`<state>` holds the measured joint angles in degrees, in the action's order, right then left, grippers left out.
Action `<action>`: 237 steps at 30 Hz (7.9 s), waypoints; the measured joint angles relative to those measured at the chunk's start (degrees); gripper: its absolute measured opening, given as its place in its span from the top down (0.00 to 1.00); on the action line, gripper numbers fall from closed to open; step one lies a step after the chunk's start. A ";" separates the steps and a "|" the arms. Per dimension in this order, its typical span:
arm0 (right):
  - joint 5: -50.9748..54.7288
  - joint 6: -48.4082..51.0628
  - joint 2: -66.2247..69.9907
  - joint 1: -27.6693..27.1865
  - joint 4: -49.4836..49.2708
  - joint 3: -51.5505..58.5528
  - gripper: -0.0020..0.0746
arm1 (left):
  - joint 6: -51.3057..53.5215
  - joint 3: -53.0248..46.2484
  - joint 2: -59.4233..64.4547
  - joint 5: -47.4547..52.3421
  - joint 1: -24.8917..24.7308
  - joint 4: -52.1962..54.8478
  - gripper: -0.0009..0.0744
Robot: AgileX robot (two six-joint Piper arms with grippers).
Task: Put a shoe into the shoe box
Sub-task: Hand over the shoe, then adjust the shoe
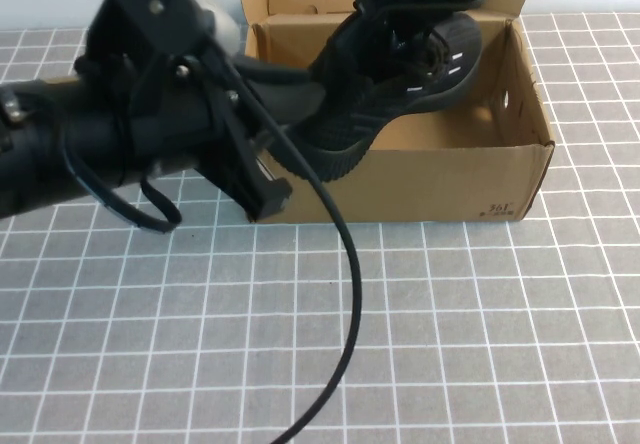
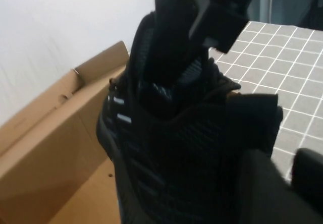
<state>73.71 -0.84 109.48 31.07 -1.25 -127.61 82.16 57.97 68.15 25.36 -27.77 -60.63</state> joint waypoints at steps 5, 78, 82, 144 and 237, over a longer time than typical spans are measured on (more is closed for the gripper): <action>0.00 -0.11 0.03 -0.03 -0.36 0.00 0.98 | 3.64 0.05 0.28 -1.70 -0.72 -0.88 0.42; -1.37 2.52 -8.01 -0.14 -1.90 1.78 0.68 | 35.93 14.49 21.78 -19.42 -0.97 -22.61 0.93; -1.37 2.41 -14.66 -0.14 0.52 9.08 0.86 | 33.90 17.88 23.49 -15.25 0.40 -22.50 0.93; -1.09 -13.66 -51.50 -0.14 7.45 52.44 0.99 | 38.46 50.99 67.11 6.29 10.72 -31.90 0.82; -1.20 -12.06 -51.50 -0.14 9.20 53.18 0.99 | -20.33 51.34 62.51 -7.71 2.41 -22.65 0.98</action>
<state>72.51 -12.90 57.98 30.93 7.96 -74.43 61.83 109.31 130.66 17.66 -25.36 -83.28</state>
